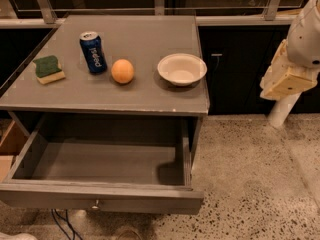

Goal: Close top drawer

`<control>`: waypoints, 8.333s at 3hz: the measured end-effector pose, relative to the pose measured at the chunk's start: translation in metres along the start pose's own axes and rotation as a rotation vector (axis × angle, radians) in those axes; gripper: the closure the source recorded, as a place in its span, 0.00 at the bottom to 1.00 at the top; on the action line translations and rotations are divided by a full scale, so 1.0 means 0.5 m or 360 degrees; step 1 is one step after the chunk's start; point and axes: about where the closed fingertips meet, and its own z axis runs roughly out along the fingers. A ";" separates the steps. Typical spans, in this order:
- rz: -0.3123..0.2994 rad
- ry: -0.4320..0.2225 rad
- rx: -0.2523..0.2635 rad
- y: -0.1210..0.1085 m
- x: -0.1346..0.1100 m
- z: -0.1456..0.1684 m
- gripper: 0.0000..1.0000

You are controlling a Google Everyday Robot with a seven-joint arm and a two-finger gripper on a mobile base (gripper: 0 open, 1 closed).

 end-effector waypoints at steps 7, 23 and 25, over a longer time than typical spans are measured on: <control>0.0063 0.0031 -0.0142 0.306 0.004 0.180 1.00; 0.0288 0.0010 -0.0349 0.410 -0.152 0.642 0.00; 0.0288 0.0010 -0.0349 0.410 -0.152 0.642 0.18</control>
Offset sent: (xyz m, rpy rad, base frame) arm -0.0693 0.0159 -0.0547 -0.0061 0.0025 -0.0354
